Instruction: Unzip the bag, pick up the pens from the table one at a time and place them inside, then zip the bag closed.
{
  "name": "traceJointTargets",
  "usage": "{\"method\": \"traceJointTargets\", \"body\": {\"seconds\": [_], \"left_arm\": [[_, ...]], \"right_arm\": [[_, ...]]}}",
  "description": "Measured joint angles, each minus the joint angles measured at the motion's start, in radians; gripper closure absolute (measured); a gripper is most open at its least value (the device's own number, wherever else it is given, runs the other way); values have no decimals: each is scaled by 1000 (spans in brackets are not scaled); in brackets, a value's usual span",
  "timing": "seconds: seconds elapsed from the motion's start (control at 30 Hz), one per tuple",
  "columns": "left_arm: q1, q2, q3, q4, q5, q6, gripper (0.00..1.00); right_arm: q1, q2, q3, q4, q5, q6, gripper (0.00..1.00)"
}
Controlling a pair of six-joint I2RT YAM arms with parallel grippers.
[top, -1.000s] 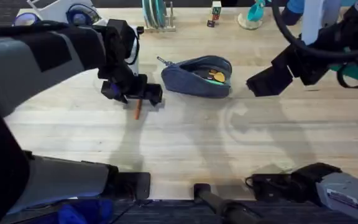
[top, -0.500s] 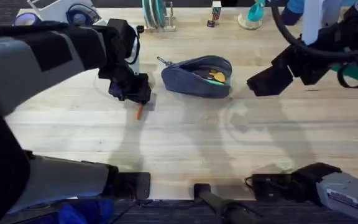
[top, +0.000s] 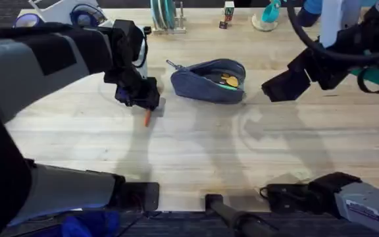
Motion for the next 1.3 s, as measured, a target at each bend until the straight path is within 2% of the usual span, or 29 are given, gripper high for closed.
{"method": "traceJointTargets", "body": {"seconds": [0.23,0.4,0.63,1.07,1.3], "left_arm": [[1,-30,-11,20,-9,-17,956],[1,-143,-16,14,-17,-21,958],[1,-269,-6,-83,-19,-7,959],[1,-291,218,-285,-20,76,959],[1,-291,351,-378,-19,179,959]], "right_arm": [[0,0,0,0,0,0,5],[0,0,0,0,0,0,5],[0,0,0,0,0,0,5],[0,0,0,0,0,0,5],[0,0,0,0,0,0,5]]}}
